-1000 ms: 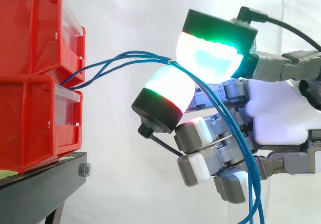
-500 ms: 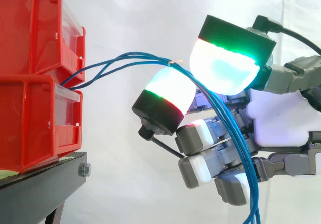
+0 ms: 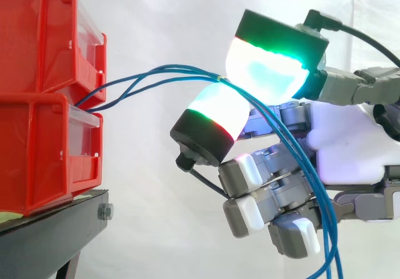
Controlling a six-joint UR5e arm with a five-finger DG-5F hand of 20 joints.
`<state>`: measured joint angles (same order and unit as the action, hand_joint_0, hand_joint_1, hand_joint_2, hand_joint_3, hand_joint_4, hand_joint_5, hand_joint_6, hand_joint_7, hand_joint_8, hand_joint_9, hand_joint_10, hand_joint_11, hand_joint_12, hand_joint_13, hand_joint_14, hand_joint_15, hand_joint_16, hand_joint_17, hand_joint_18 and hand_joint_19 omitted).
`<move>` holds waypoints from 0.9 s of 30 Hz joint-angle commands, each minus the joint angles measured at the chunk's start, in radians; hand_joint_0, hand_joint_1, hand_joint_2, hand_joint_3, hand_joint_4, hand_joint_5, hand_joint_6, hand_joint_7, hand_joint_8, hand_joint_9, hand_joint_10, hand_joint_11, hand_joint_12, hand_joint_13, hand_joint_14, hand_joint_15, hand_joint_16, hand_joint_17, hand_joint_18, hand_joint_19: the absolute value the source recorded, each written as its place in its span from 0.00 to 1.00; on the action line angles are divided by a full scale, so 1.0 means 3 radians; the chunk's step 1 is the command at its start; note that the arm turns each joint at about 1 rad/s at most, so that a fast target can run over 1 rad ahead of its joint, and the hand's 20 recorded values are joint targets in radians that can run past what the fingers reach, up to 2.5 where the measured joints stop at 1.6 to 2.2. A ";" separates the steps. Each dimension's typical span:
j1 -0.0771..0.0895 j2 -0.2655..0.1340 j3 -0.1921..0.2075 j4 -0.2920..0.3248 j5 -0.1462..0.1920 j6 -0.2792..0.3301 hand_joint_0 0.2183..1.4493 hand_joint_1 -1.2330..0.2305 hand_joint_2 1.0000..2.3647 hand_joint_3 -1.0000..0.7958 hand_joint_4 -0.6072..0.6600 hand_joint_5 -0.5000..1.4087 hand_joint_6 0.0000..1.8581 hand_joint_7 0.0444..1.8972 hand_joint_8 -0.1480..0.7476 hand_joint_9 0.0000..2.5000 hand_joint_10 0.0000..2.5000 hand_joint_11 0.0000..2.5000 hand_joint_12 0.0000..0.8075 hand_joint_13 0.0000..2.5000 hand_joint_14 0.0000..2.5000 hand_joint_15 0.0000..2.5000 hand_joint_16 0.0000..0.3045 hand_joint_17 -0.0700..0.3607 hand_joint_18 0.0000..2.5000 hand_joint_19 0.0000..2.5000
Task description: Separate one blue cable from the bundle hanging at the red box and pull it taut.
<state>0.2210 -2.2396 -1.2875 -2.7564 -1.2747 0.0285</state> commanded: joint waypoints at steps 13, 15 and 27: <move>0.0005 0.0000 0.0002 0.0000 0.0000 -0.0003 0.46 0.20 0.01 0.40 0.53 0.16 0.49 0.63 0.59 0.32 0.01 0.40 0.52 0.30 0.01 0.31 0.16 0.42 0.36 0.32; 0.0005 0.0000 -0.0004 0.0000 0.0000 -0.0008 0.48 0.19 0.01 0.35 0.52 0.16 0.49 0.64 0.59 0.33 0.01 0.41 0.51 0.31 0.01 0.32 0.16 0.42 0.36 0.32; 0.0010 0.0000 -0.0044 0.0000 0.0005 0.0002 0.36 0.25 0.00 0.28 0.45 0.21 0.48 0.68 0.55 0.42 0.01 0.42 0.50 0.36 0.01 0.33 0.15 0.40 0.41 0.32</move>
<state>0.2223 -2.2397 -1.2924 -2.7596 -1.2754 0.0270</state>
